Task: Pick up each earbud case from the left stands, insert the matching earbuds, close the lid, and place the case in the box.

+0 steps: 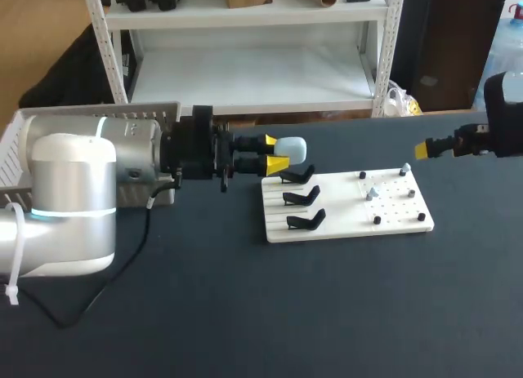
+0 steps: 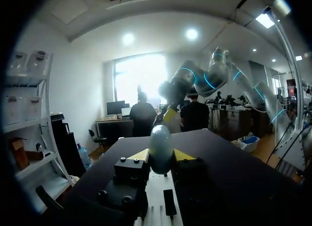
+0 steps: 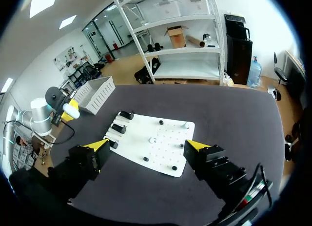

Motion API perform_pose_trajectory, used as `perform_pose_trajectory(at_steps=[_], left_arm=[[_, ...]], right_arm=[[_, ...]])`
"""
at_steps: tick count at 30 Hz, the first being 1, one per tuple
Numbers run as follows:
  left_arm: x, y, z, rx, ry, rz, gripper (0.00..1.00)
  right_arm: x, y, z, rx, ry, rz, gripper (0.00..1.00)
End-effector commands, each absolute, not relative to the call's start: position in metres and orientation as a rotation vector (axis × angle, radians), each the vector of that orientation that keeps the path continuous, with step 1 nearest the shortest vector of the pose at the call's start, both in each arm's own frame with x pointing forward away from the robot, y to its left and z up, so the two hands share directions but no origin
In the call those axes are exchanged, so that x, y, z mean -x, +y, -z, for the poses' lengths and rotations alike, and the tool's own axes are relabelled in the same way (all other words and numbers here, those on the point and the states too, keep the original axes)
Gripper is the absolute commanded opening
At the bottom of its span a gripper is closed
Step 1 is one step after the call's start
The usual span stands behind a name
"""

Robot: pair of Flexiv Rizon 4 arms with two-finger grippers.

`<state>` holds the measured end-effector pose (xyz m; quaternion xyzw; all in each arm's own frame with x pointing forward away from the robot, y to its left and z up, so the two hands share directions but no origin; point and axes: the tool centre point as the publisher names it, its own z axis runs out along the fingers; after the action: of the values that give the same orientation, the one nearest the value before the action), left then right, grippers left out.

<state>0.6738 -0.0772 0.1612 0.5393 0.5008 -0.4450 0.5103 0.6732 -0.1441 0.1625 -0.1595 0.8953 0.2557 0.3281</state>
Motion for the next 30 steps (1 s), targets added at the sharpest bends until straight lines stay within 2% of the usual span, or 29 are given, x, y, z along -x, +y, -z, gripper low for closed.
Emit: perform_pose_trajectory(at_steps=[1,15,30], left_arm=[[-0.68,-0.077,-0.154,-1.283,1.184,1.106,0.0],[-0.685,-0.075,-0.146,-1.296,1.189,1.142,0.0],[-0.685,-0.074,-0.145,-1.299,1.19,1.145,0.0]], right_arm=[[-0.653,-0.137,-0.176,0.463,2.328,-0.679,1.0],[-0.617,-0.081,-0.178,0.63,2.323,-0.703,1.0],[-0.612,-0.016,-0.191,0.702,2.302,-0.737,1.0]])
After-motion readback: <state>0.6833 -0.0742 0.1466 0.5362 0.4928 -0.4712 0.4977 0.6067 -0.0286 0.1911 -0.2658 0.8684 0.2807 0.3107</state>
